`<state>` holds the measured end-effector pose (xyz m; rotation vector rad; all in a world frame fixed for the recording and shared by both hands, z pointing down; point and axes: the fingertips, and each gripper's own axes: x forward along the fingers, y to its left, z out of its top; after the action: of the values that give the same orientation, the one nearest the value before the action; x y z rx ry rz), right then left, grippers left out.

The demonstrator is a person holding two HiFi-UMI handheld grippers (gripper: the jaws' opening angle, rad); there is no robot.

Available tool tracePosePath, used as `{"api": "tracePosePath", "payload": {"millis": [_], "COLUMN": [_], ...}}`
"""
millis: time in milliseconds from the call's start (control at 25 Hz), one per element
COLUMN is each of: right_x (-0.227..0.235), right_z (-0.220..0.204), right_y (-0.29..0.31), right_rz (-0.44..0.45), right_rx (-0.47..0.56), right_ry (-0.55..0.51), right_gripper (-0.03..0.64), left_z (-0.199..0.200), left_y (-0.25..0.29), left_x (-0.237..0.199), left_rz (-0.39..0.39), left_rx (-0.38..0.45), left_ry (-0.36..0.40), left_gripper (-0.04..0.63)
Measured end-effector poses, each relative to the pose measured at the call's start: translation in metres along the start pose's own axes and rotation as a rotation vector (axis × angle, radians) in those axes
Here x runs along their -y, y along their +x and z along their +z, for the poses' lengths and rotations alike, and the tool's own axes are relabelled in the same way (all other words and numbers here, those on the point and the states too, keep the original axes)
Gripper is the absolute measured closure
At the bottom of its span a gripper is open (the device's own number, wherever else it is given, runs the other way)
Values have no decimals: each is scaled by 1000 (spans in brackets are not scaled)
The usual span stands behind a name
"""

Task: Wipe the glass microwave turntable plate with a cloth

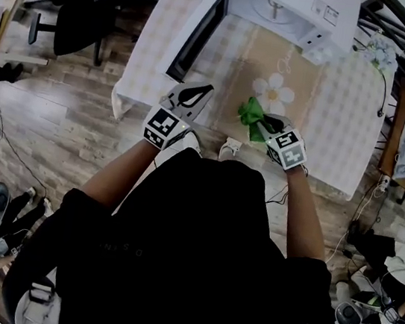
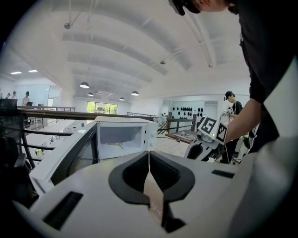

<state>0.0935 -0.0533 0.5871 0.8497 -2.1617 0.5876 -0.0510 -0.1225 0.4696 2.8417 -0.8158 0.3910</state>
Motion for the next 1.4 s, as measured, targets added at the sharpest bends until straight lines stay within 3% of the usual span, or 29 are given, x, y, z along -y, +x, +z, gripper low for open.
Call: {"api": "tracePosePath", "payload": {"millis": [160,400,720,1080,1400], "right_x": [-11,-15,-26,-23,-26], "right_z": [51,110,177,203,205], "right_y": [-31,-80,-155,-194,-200], "right_rz": [-3,-19,-121,-206,-239], "right_rx": [210,431,702,883,907], "right_ry": [52,169,55,18,9], "right_gripper": [538,543,543,543,543], "left_z": [21,61,118,148,158], "left_y": [-2,-5,-22,-24,-26], "left_x": [6,17,35,46,50], "left_rz": [-15,-44,-66,-79,-87], "left_rx": [34,108,218,281,282], "left_ry": [18,42,67,84,76], "left_gripper": [574,574,574,574,574]}}
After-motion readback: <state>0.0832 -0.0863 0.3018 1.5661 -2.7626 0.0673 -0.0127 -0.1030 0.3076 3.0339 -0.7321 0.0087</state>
